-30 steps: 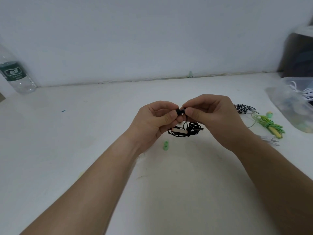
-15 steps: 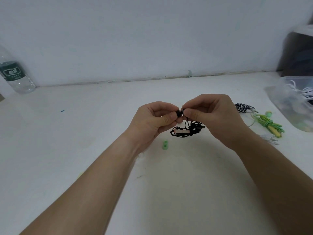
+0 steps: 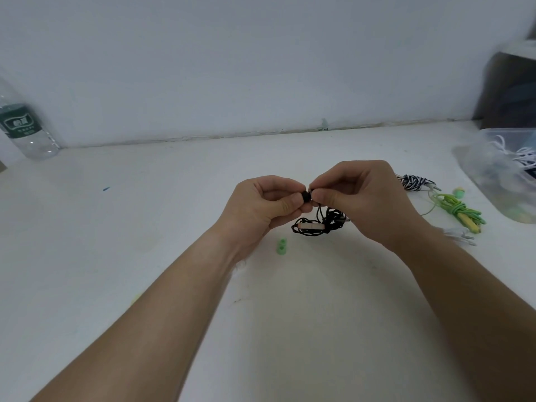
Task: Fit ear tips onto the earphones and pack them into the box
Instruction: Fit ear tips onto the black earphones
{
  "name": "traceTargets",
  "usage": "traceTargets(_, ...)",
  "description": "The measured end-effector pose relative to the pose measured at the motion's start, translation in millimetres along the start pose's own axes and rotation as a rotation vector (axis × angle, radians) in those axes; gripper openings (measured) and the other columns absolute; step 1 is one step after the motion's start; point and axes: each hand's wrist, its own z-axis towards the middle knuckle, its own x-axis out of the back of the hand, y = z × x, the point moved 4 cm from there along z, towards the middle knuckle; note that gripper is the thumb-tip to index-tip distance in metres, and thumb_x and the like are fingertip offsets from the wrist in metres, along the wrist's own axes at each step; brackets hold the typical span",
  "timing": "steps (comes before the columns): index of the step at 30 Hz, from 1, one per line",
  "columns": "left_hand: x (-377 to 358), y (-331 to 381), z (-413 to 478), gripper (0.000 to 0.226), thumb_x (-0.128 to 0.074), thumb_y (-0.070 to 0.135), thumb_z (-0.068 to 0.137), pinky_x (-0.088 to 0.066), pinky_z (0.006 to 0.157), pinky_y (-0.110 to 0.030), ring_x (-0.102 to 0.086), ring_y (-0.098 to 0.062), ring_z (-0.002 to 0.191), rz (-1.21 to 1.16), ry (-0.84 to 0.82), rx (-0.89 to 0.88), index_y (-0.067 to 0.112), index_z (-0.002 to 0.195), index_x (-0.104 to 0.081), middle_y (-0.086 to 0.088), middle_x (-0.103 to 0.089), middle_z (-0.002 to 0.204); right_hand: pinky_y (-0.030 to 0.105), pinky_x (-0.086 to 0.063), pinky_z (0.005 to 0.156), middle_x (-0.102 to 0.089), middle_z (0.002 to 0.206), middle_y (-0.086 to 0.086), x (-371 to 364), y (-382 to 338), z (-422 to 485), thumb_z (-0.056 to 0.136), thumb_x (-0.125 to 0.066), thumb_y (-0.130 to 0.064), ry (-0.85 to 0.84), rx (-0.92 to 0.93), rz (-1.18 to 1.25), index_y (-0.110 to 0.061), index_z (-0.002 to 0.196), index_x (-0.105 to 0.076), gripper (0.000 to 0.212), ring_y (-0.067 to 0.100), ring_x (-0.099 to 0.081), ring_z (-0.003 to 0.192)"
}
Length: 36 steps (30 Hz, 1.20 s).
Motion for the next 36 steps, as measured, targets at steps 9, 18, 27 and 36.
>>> traceTargets(9, 1.9, -0.6, 1.6, 0.016, -0.064, -0.009, 0.088, -0.058, 0.072, -0.022, -0.075, -0.021, 0.077, 0.009, 0.03, -0.009, 0.005, 0.09, -0.071, -0.015, -0.076, 0.083, 0.037, -0.06, 0.082, -0.077, 0.079, 0.006, -3.2, 6.7, -0.2, 0.08, -0.078, 0.002, 0.068, -0.042, 0.013, -0.009, 0.084, -0.076, 0.012, 0.022, -0.076, 0.079)
traceTargets(18, 1.5, 1.1, 1.4, 0.019, -0.063, -0.009, 0.089, -0.057, 0.071, -0.021, -0.074, -0.021, 0.077, 0.002, 0.034, -0.038, 0.008, 0.087, -0.072, -0.013, -0.076, 0.083, 0.031, -0.06, 0.076, -0.076, 0.078, 0.013, -2.3, 4.8, -0.4, 0.081, -0.074, 0.009, 0.084, -0.069, 0.147, -0.004, 0.084, -0.074, 0.013, 0.025, -0.074, 0.073)
traceTargets(27, 3.4, -1.2, 1.6, 0.015, -0.064, -0.008, 0.089, -0.058, 0.075, -0.023, -0.074, -0.022, 0.079, 0.03, 0.042, -0.023, 0.005, 0.092, -0.071, -0.014, -0.076, 0.083, 0.023, -0.057, 0.075, -0.076, 0.073, -0.003, -7.7, -3.0, -2.6, 0.08, -0.079, -0.001, 0.096, -0.002, -0.134, -0.017, 0.08, -0.076, 0.016, 0.01, -0.074, 0.072)
traceTargets(36, 0.4, 6.5, -0.7, 0.013, -0.066, -0.011, 0.087, -0.058, 0.072, -0.024, -0.074, -0.021, 0.074, 0.238, 0.091, -0.181, -0.003, 0.096, -0.071, -0.018, -0.075, 0.081, 0.032, -0.06, 0.077, -0.076, 0.073, 0.004, -6.8, 2.0, -2.9, 0.081, -0.078, 0.001, 0.124, -0.054, -0.011, -0.008, 0.083, -0.075, 0.01, 0.02, -0.075, 0.073)
